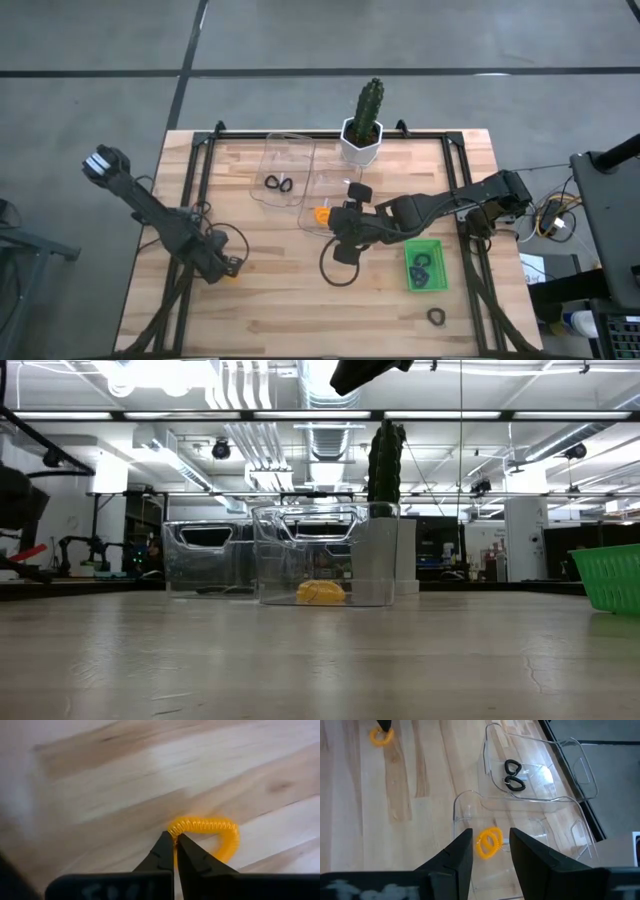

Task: Sort spring keychains
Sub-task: Put the yellow spring keychain into the right transparent bin

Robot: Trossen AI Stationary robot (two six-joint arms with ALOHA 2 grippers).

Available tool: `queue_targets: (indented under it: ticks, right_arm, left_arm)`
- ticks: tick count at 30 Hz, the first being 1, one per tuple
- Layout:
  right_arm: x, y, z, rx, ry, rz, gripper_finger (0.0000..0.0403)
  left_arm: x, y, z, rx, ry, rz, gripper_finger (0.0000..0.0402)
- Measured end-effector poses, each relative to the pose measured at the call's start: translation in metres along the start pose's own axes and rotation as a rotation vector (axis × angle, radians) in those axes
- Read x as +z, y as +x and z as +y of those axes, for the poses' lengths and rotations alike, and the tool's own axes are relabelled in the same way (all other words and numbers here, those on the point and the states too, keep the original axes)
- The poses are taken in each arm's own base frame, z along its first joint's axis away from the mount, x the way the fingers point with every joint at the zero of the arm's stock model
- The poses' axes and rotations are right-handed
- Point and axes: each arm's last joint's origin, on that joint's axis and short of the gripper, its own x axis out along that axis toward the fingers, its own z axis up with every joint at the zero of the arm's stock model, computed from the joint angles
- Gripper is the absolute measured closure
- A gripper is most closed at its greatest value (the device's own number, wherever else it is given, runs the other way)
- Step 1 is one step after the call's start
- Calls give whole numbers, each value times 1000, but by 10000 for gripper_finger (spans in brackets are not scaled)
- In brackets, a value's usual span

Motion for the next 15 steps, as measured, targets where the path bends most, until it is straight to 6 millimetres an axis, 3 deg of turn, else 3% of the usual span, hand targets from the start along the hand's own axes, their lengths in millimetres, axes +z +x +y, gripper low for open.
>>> queue_targets:
  ticks: [8,15]
  right_arm:
    - [-1,0,0,-2,-7,6,280]
    - [-1,0,0,-2,-9,10,280]
  left_arm:
    - [-7,-35,-34,-268,321,-201,401]
    - [-15,-73,-66,-607,578,-445,401]
